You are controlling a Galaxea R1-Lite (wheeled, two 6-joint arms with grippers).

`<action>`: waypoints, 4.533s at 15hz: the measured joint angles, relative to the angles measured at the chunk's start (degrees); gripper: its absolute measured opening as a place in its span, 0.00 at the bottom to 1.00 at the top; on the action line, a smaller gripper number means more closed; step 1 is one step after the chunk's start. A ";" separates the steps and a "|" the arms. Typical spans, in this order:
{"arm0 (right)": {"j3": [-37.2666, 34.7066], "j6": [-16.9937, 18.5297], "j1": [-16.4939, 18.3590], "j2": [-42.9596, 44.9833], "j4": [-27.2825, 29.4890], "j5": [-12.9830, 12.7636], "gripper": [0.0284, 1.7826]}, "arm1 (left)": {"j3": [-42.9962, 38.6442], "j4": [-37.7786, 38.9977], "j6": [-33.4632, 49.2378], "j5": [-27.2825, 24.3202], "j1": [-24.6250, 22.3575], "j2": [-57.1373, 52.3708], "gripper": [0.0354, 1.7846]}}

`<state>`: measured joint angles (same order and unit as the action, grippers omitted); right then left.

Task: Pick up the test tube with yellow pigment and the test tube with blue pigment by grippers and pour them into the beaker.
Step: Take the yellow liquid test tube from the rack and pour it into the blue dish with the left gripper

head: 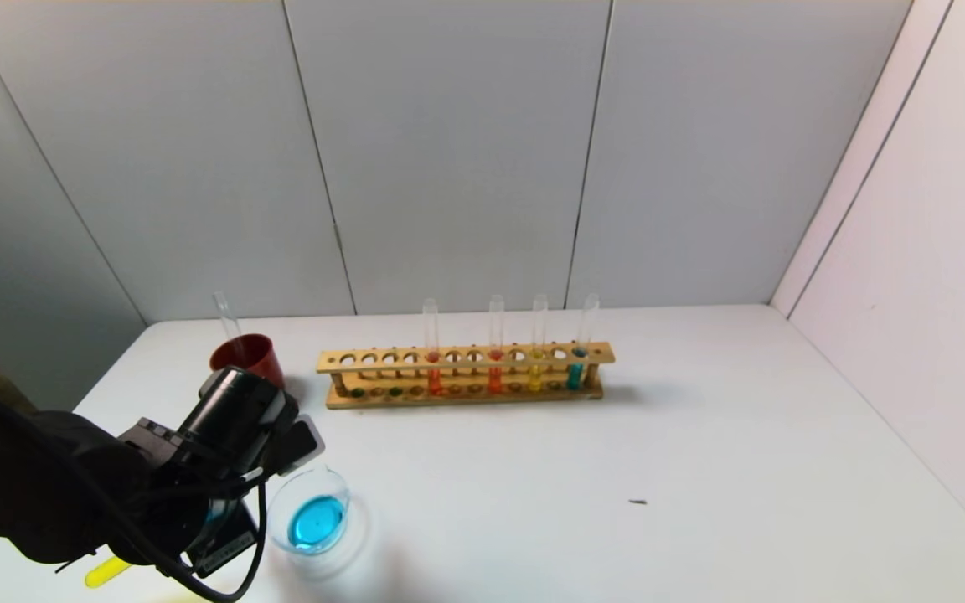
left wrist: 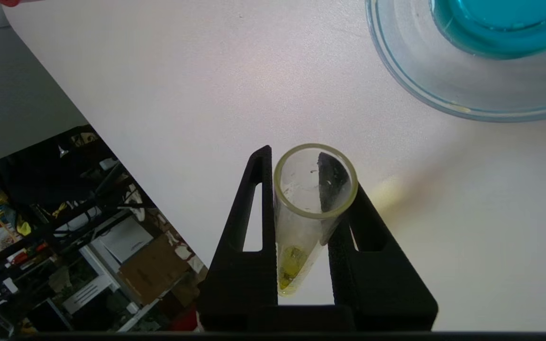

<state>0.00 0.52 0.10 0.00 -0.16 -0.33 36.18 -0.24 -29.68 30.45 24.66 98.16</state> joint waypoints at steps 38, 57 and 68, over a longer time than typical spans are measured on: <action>0.00 0.00 0.00 0.00 0.00 -0.02 0.95 | 28.51 -44.59 -1.97 9.34 8.00 17.77 0.18; 0.00 0.00 -0.02 0.00 0.00 -0.02 0.95 | 29.68 -47.02 -1.71 11.25 10.31 19.54 0.18; 0.00 0.00 0.00 0.00 0.00 0.00 0.95 | 29.72 -49.09 -0.38 11.11 10.58 16.77 0.18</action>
<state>0.00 0.52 0.10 0.00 -0.16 -0.33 65.90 -49.34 -30.06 41.56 35.24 114.93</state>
